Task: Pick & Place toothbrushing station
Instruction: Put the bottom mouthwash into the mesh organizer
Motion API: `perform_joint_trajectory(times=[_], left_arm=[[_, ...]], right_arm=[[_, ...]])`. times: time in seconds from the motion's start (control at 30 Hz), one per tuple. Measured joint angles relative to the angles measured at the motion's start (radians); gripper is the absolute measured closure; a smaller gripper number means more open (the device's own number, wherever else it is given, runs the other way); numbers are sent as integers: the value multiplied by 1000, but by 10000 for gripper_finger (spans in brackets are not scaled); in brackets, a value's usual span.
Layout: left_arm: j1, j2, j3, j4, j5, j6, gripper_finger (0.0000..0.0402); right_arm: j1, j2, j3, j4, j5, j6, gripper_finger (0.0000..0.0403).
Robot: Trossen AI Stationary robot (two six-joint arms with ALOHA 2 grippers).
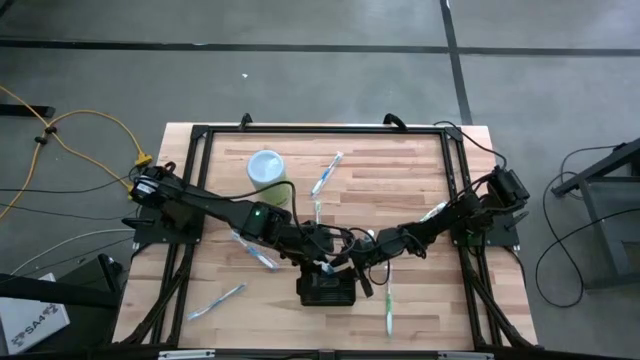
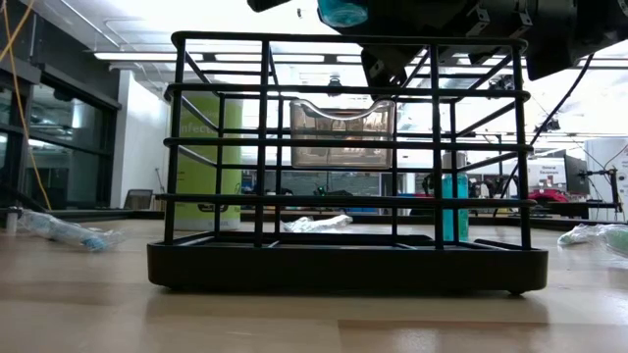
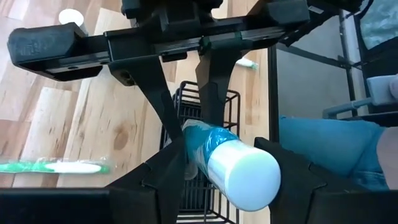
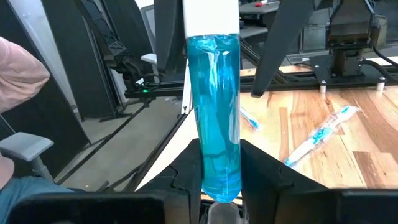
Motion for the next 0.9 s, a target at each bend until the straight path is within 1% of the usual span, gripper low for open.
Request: perform_joint_trajectory(times=[0.17, 0.37, 0.47, 0.9], left_arm=[[3, 0, 4, -4, 19, 0, 230], [5, 0, 4, -6, 22, 2, 272], [5, 0, 4, -7, 18, 3, 286], [4, 0, 4, 6, 20, 0, 290]], right_arm=[[0, 0, 0, 3, -4, -1, 324], [1, 0, 0, 0, 5, 4, 323], [1, 0, 0, 0, 5, 6, 325], [2, 0, 0, 3, 6, 2, 322]])
